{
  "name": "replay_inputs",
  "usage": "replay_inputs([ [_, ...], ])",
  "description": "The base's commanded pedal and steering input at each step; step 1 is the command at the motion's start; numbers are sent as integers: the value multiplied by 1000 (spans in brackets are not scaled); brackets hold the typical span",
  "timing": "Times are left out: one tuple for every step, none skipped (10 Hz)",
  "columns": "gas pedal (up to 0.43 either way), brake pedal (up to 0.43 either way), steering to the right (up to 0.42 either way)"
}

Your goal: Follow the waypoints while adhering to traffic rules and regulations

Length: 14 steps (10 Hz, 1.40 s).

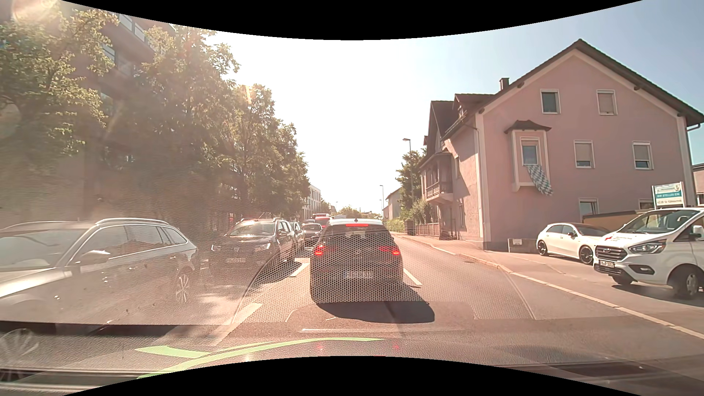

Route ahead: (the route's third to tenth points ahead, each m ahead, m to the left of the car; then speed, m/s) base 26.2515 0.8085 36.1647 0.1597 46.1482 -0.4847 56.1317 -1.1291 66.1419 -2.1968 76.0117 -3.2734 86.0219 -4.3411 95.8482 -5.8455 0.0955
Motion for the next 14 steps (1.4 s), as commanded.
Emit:
replay_inputs([
  [0, 146, 2],
  [0, 146, 2],
  [0, 152, 2],
  [0, 152, 2],
  [0, 152, 2],
  [0, 152, 2],
  [0, 159, 2],
  [0, 159, 2],
  [0, 165, 2],
  [0, 171, 2],
  [0, 171, 2],
  [0, 177, 2],
  [0, 183, 2],
  [0, 183, 2],
])
